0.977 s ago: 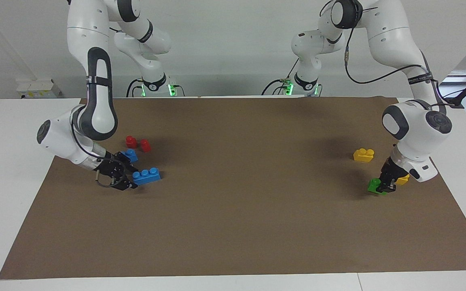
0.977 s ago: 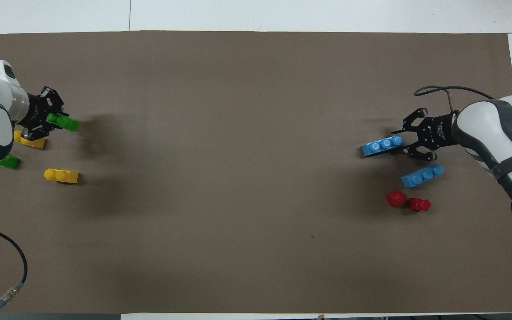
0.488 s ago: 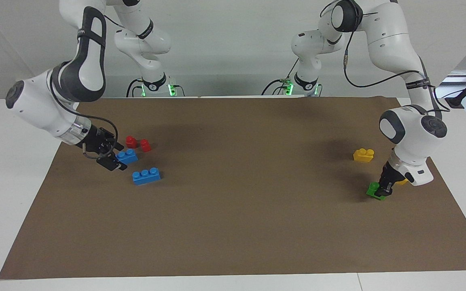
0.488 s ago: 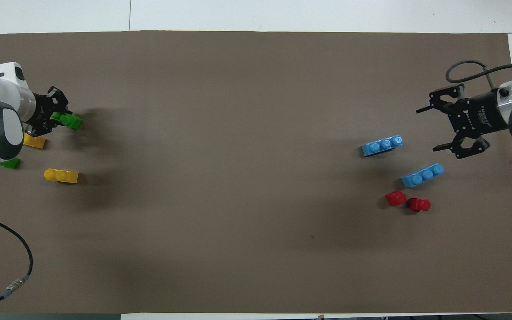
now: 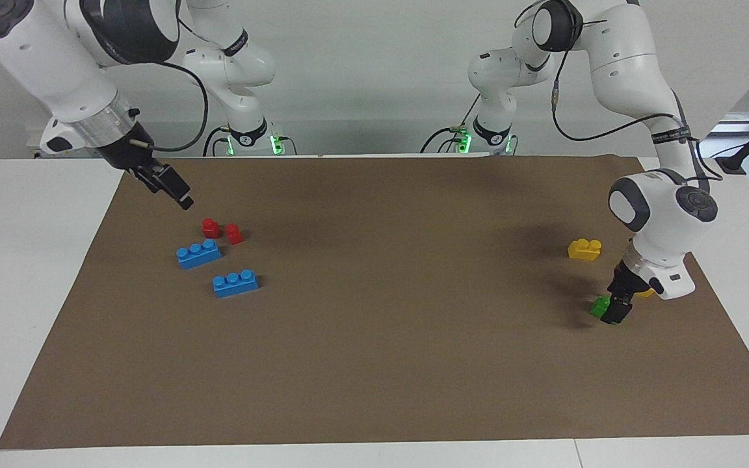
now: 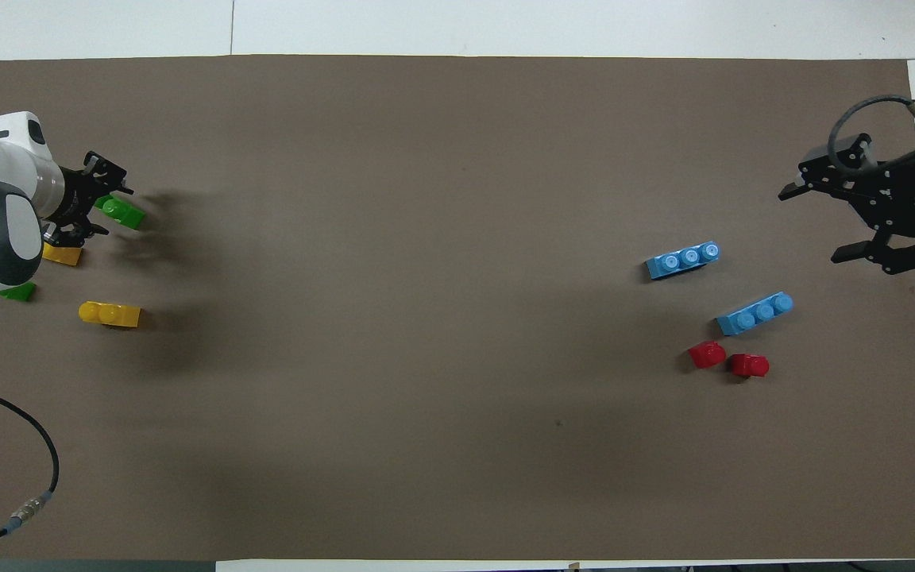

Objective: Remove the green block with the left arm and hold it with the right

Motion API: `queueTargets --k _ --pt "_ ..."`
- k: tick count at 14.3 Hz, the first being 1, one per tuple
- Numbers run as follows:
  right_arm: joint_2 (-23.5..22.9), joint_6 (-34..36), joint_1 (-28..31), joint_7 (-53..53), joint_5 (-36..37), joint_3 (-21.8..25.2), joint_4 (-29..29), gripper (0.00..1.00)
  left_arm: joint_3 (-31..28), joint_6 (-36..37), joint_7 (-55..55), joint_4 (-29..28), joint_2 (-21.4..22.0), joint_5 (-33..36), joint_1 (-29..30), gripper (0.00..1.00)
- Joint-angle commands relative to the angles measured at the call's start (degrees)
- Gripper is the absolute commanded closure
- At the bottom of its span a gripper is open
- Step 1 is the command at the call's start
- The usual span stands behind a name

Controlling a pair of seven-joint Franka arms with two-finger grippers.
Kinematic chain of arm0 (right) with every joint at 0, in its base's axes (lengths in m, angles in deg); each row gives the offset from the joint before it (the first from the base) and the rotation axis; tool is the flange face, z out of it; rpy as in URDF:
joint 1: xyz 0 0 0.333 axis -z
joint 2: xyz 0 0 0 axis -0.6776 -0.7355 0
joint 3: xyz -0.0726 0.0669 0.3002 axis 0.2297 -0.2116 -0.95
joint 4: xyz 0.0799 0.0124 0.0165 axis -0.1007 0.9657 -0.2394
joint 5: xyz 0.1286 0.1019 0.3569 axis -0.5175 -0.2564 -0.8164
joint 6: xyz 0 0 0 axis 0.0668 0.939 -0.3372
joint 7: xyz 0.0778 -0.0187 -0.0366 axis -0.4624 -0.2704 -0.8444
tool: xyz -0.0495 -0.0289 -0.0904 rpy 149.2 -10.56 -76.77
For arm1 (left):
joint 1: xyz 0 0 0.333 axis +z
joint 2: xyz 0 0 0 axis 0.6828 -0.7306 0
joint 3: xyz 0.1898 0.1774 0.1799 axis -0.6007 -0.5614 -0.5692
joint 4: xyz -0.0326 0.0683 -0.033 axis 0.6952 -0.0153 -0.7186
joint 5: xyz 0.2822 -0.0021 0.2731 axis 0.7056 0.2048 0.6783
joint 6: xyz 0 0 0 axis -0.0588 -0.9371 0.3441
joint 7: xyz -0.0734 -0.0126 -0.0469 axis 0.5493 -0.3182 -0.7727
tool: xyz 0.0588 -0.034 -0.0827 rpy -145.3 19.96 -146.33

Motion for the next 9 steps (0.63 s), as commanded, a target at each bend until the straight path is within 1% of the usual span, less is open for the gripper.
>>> queueTargets --k 1,2,4,6,9 --pt "2.23 2.47 -0.15 -13.36 3.25 0.0 -0.9 0.0 0.01 1.66 1.31 1.31 1.88 -0.47 -0.39 0.0" --pt "2.68 2.73 0.37 -19.33 3.96 0.09 -0.9 0.0 0.27 3.24 1.32 1.66 3.28 -0.47 -0.48 0.0" --pt "2.51 3.0 0.64 -25.61 5.62 0.71 -1.33 0.0 0.36 7.01 3.06 1.93 6.35 -0.47 -1.88 0.0" --pt "2.5 3.96 0.38 -26.25 8.78 0.36 -1.6 0.0 0.28 10.96 6.31 2.01 9.69 -0.47 -3.28 0.0" --pt "2.68 4.76 0.11 -26.07 9.15 0.27 -1.43 0.0 0.45 17.99 13.15 2.45 15.14 1.11 -4.43 0.0"
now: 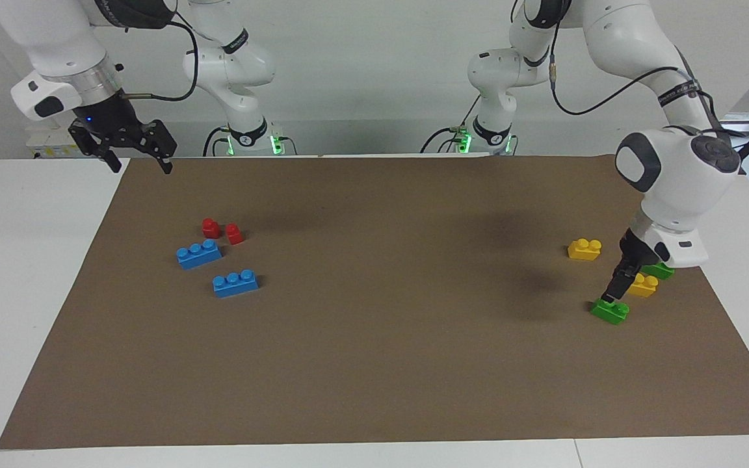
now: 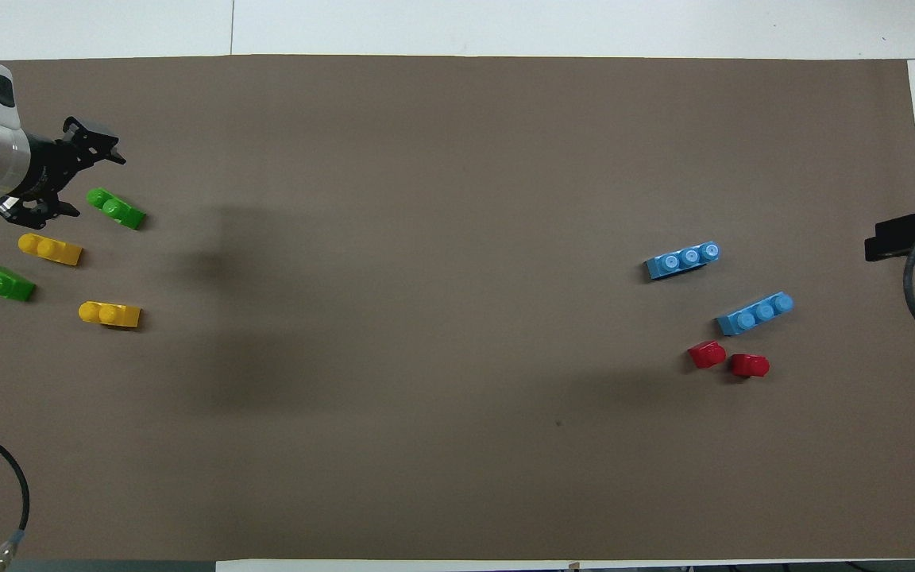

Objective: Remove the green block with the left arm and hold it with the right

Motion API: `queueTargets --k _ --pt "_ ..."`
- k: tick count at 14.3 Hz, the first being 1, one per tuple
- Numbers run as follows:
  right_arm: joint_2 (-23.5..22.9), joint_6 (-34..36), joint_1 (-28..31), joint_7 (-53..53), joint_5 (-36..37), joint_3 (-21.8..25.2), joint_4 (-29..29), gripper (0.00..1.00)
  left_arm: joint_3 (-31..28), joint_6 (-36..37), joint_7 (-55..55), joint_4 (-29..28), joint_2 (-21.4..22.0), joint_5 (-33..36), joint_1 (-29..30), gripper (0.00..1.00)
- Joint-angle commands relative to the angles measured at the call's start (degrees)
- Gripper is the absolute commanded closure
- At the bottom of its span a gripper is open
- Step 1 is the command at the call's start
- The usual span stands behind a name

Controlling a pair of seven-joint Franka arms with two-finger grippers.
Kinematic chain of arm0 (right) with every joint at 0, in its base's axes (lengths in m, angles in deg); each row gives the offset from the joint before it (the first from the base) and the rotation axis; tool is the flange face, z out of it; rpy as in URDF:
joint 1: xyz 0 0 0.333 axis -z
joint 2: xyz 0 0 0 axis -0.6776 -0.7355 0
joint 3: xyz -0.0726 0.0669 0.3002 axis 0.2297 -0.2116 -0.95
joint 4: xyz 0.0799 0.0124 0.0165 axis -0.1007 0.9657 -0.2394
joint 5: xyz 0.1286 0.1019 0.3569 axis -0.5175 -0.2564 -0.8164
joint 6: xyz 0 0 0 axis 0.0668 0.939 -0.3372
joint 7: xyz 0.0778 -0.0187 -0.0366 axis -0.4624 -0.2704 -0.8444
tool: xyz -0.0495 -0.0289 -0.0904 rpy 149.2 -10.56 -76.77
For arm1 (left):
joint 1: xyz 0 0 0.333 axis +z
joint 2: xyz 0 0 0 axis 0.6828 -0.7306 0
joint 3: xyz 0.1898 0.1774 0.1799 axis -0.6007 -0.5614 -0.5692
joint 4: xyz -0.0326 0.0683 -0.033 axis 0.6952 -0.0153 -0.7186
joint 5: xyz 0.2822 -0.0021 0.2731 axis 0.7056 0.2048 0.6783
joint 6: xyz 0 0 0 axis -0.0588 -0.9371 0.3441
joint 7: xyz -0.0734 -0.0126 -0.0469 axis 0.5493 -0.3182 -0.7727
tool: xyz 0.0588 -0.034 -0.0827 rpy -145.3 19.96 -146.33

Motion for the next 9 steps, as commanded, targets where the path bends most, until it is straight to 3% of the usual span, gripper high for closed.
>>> queueTargets --k 1,5,9 --pt "-0.08 1.15 0.31 -1.22 1.37 -0.44 -0.68 0.0 -0.51 6.56 8.34 -0.4 5.41 0.86 -1.1 0.0" --pt "0.09 0.98 0.49 -1.14 1.28 -0.44 0.02 0.0 -0.33 16.4 25.21 -0.49 12.61 0.59 -1.1 0.0" --pt "0.09 0.71 0.67 -0.79 1.28 -0.44 0.02 0.0 0.28 25.11 32.08 0.21 17.1 0.59 -1.1 0.0"
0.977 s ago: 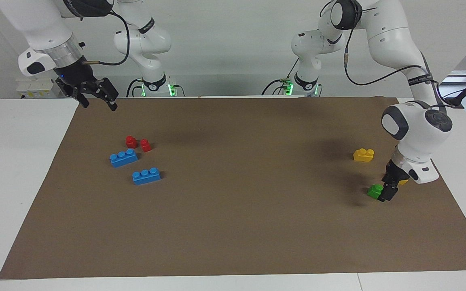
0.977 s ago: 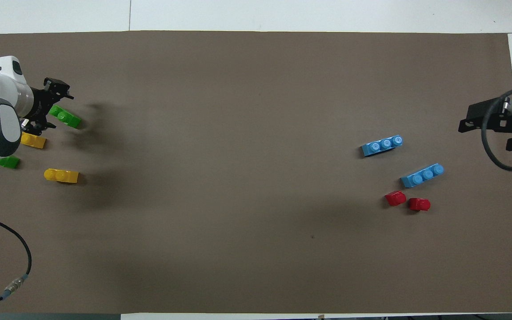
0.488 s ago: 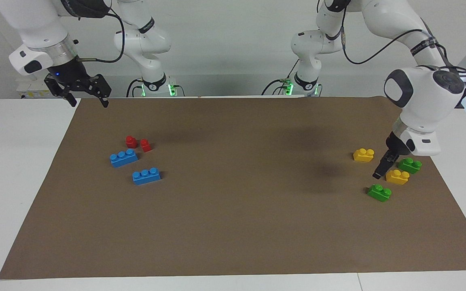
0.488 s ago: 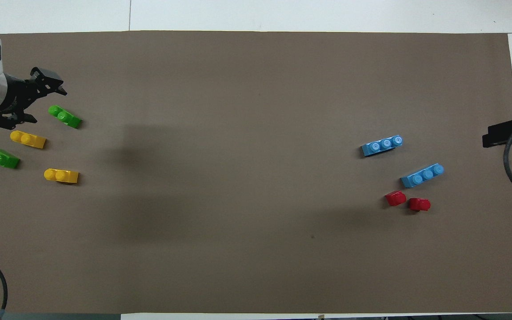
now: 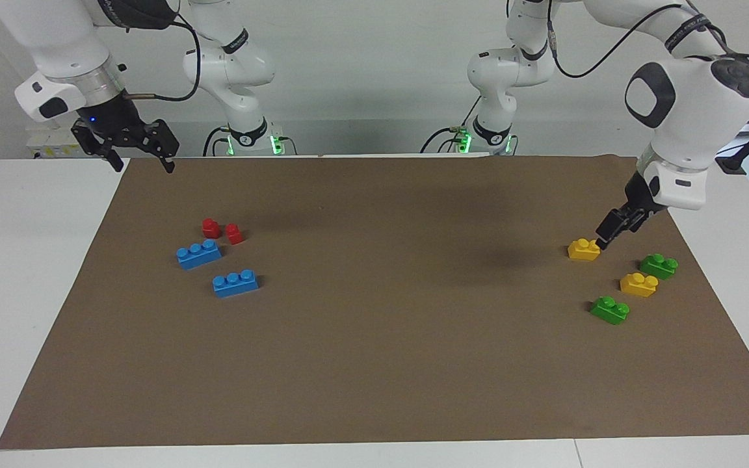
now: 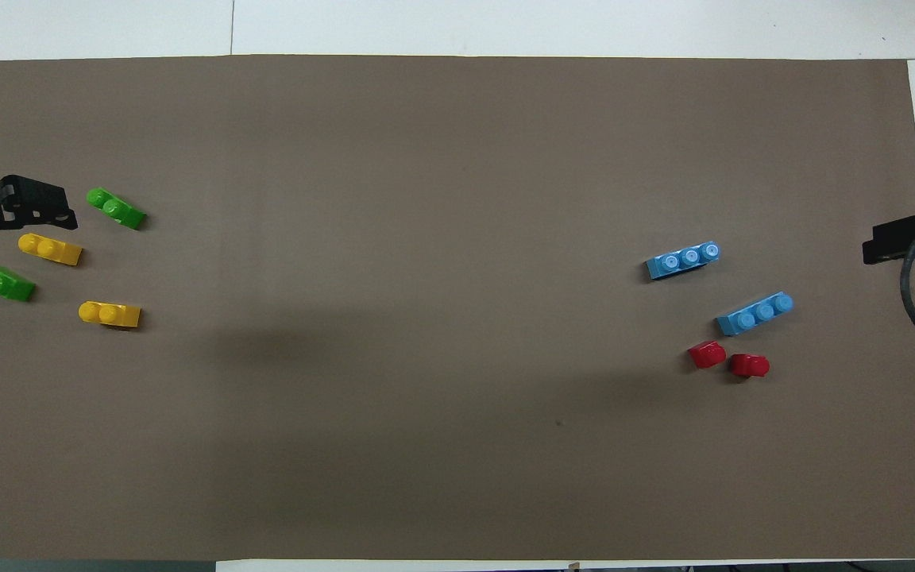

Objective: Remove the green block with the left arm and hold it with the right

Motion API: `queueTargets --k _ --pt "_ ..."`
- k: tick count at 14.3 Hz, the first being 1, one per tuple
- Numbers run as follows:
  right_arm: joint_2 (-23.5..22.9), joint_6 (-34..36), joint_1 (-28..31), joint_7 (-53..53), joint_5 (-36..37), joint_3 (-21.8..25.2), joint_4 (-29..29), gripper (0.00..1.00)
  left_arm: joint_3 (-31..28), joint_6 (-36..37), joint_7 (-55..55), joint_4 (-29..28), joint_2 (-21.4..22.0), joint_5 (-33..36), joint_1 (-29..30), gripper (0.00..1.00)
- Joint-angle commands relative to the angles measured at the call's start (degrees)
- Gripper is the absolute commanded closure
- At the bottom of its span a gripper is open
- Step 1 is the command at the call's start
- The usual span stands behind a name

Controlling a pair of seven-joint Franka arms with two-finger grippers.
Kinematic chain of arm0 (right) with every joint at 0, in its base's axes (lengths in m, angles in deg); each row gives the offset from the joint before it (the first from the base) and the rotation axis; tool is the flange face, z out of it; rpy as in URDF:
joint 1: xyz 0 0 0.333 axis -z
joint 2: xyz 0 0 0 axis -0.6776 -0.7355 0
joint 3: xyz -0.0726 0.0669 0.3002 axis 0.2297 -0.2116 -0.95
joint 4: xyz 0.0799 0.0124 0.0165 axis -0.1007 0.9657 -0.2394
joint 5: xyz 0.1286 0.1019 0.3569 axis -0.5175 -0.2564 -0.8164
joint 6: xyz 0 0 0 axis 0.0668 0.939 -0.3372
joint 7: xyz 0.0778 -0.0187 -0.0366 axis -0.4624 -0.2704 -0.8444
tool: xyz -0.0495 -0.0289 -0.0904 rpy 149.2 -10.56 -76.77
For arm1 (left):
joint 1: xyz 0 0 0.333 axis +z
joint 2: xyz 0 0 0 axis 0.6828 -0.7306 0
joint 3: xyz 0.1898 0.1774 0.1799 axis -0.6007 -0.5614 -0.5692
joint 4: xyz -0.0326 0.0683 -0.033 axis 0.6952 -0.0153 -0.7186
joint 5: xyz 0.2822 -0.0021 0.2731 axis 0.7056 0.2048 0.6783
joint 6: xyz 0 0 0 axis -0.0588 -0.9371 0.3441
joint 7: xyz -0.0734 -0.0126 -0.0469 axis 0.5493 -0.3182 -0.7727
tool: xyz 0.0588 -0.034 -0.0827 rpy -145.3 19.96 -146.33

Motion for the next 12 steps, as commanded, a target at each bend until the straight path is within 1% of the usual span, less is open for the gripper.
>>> queueTargets --k 1,3,6,8,12 --pt "0.12 0.38 0.62 -0.78 1.22 -0.32 -0.03 0.0 0.2 5.31 5.87 0.04 2.73 0.53 -0.3 0.0" --pt "0.12 -0.85 0.62 -0.78 1.13 -0.41 -0.03 0.0 0.28 6.29 6.85 0.04 3.96 0.53 -0.3 0.0" --pt "0.12 -0.59 0.62 -0.7 1.13 -0.41 -0.03 0.0 0.28 5.59 7.29 0.3 4.14 0.61 -0.3 0.0" --pt "0.12 -0.5 0.62 -0.52 0.87 -0.41 -0.03 0.0 0.28 6.38 9.56 1.0 4.14 0.61 -0.3 0.0" --pt "0.12 -0.5 0.53 -0.26 0.87 -0.41 -0.03 0.0 0.28 6.99 9.93 1.1 4.14 0.7 -0.3 0.0"
